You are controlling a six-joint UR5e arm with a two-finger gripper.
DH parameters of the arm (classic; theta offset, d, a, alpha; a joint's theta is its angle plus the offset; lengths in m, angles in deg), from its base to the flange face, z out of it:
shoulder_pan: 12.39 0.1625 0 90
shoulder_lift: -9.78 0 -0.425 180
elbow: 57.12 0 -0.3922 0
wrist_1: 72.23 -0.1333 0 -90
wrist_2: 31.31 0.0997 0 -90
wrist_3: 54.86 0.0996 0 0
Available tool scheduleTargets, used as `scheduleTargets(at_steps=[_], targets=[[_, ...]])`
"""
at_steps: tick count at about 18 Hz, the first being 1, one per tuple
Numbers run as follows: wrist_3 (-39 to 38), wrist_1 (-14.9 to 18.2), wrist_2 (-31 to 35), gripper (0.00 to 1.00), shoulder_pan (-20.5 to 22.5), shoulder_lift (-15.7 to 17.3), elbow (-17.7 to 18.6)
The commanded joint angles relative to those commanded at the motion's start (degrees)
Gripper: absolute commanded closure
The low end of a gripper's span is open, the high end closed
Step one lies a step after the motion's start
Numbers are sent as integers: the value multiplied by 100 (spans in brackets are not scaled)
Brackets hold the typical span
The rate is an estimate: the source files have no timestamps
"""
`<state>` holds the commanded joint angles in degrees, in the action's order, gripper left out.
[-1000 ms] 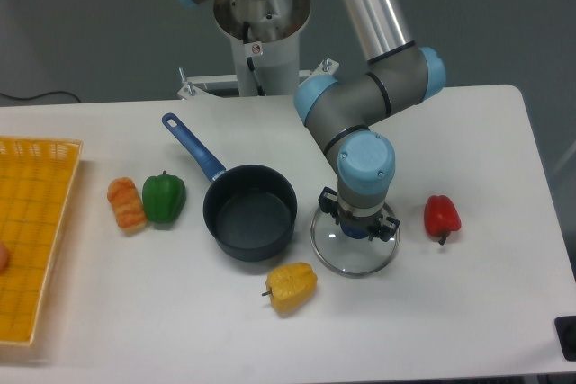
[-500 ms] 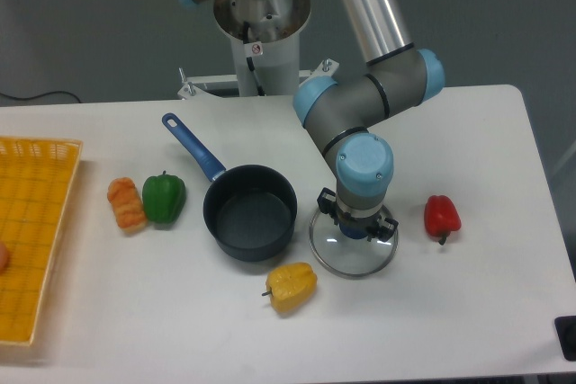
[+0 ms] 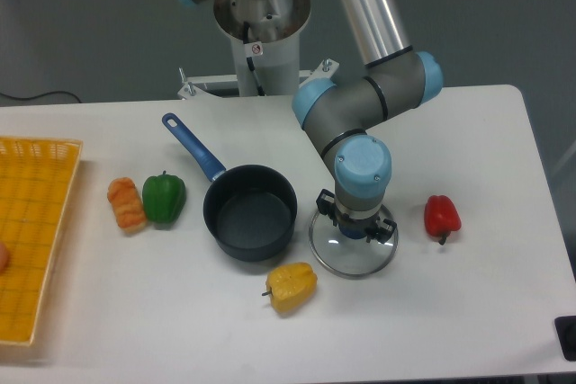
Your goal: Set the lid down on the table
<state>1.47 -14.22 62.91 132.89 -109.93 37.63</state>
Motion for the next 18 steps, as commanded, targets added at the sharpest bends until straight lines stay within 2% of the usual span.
scheduleTargets(at_steps=[5,10,12,14,18], targets=[[9,0,0,28,-9,-9,0],[9,0,9,20,-9,-9,0],[9,0,0,10,-9,-9,0],[9,-9,0,6,-9,-18,0],[0,-9,79,6,-26,-26,0]])
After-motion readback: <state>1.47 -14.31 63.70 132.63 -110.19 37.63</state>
